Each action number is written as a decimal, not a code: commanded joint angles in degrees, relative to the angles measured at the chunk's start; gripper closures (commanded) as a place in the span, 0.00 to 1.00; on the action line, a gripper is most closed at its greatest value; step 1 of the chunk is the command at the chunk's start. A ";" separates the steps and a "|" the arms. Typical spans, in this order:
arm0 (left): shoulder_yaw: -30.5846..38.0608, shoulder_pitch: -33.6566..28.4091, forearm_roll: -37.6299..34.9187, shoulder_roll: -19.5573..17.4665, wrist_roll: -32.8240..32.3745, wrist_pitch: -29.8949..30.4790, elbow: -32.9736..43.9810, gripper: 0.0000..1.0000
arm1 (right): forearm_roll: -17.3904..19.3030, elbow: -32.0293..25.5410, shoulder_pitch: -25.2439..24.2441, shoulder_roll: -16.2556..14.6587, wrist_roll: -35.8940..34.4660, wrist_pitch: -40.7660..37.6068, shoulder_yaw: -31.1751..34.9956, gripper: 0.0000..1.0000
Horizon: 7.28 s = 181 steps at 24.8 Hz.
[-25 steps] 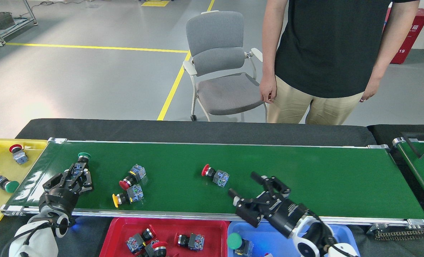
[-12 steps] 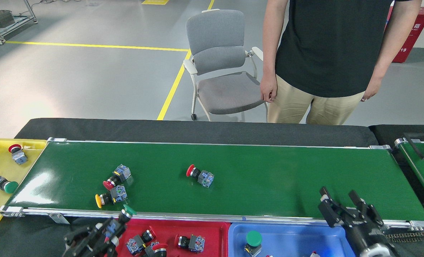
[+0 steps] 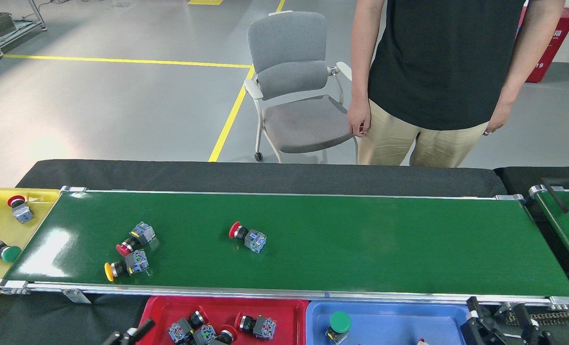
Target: Pick switch part from conveyor to tray
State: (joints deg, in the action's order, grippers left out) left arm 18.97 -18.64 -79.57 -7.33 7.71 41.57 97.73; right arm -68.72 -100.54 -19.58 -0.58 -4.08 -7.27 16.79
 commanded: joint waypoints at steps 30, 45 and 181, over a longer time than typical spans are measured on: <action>1.51 24.79 0.03 -12.53 -6.30 -14.59 -33.65 0.00 | -1.33 -0.88 0.68 -0.30 -1.28 -3.98 -0.09 0.01; -7.63 35.08 0.03 -12.44 -6.30 -24.08 -44.11 0.00 | -1.33 -0.88 0.77 -0.21 -1.19 -3.98 -1.59 0.01; 6.52 4.05 1.61 -9.28 8.99 -16.43 -17.22 0.00 | -8.80 0.17 9.74 -4.52 1.71 13.34 -16.00 0.01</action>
State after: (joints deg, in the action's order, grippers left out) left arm 25.15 -14.62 -78.34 -15.66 16.22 24.87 80.02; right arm -77.62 -99.32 -10.18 -4.99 -2.02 6.29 0.67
